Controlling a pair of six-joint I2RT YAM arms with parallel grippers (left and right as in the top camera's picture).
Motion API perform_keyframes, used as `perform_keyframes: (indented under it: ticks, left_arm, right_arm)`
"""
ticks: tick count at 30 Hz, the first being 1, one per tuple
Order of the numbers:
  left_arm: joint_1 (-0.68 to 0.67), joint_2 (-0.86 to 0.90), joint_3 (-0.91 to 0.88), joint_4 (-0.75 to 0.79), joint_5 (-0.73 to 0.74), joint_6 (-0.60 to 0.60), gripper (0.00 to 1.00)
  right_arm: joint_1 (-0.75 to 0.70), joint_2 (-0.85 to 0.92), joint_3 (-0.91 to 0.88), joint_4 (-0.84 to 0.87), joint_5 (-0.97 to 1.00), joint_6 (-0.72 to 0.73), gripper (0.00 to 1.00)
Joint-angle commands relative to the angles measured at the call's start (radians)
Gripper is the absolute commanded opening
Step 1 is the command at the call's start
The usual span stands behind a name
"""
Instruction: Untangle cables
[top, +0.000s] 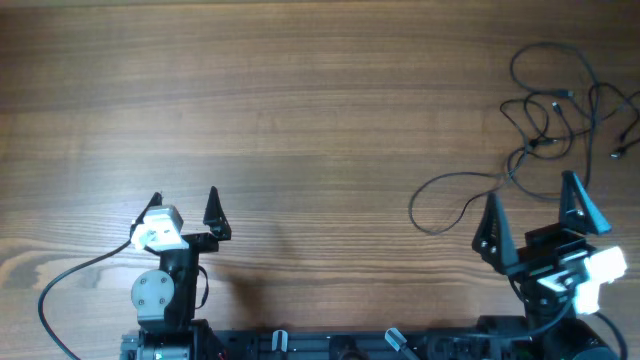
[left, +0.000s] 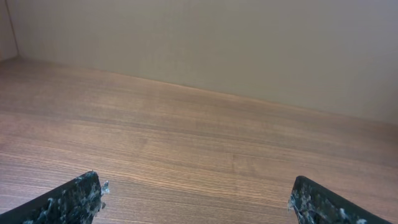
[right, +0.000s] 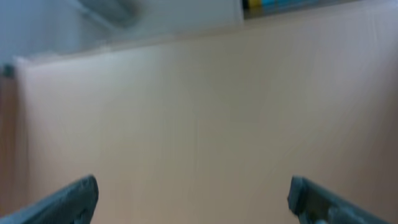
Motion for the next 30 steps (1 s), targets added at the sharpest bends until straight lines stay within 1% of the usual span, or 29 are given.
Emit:
perform_keyframes:
  ticks: [1, 3, 7, 13, 16, 21, 25, 26, 30]
  left_arm:
    - [0.006, -0.009, -0.003, -0.005, 0.005, 0.02, 1.0]
    - [0.006, -0.009, -0.003, -0.005, 0.005, 0.02, 1.0]
    - [0.006, -0.009, -0.003, -0.005, 0.005, 0.02, 1.0]
    - [0.006, -0.009, -0.003, -0.005, 0.005, 0.02, 1.0]
    - [0.006, -0.009, -0.003, -0.005, 0.005, 0.02, 1.0]
    - [0.006, -0.009, -0.003, -0.005, 0.005, 0.02, 1.0]
    - [0.006, -0.009, -0.003, -0.005, 0.005, 0.02, 1.0]
    - [0.006, -0.009, -0.003, -0.005, 0.005, 0.02, 1.0]
    - [0.006, -0.009, -0.003, -0.005, 0.005, 0.02, 1.0]
  right_arm:
    - [0.004, -0.014, -0.122, 0.182, -0.069, -0.175, 1.0]
    - [0.004, -0.014, -0.167, 0.223, -0.043, -0.196, 1.0]
    - [0.008, -0.014, -0.227, 0.219, 0.055, -0.194, 1.0]
    - [0.012, -0.014, -0.287, 0.214, 0.139, -0.187, 1.0]
    - [0.013, -0.015, -0.286, 0.121, 0.159, -0.162, 1.0]
    - [0.013, -0.015, -0.286, -0.076, 0.159, -0.161, 1.0]
    - [0.013, -0.015, -0.286, -0.282, 0.18, -0.14, 1.0]
    - [0.013, -0.015, -0.286, -0.301, 0.194, -0.124, 1.0]
    - [0.019, -0.015, -0.286, -0.297, 0.212, -0.148, 1.0]
